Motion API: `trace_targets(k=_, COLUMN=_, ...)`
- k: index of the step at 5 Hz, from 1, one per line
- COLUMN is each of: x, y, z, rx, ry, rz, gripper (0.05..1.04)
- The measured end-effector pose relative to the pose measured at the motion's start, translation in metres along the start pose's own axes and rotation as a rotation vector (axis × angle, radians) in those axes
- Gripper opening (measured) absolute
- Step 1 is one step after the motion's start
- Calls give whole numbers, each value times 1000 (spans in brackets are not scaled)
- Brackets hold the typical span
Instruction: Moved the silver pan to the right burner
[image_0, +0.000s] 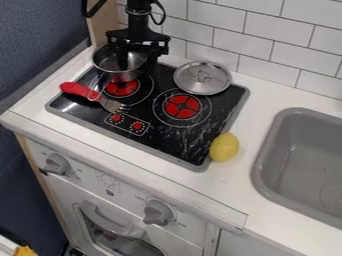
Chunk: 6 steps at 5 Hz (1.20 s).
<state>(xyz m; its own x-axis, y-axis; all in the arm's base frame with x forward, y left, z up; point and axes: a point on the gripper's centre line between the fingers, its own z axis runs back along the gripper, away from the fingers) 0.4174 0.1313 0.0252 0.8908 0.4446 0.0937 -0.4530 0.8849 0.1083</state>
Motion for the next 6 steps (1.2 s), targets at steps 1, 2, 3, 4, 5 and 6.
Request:
trace_targets(k=1, x=-5, y=0, z=-8, rx=6, ry=-1, rz=14, gripper=364)
trace_targets(k=2, x=-10, y=2, z=-8, rx=6, ry=-8, rz=37, gripper=159)
trace_targets(k=3, x=-9, y=2, z=-8, rx=10, ry=-15, rz=17, gripper=83)
trace_targets(k=4, x=-11, y=3, z=-6, rx=16, ry=-19, rz=23, gripper=82)
trace_targets(k=5, x=-11, y=6, z=8, rx=23, ry=-43, rz=22, gripper=82)
trace_targets(k=6, x=-11, y=12, z=22, rx=62, ry=-69, rz=25, gripper=82)
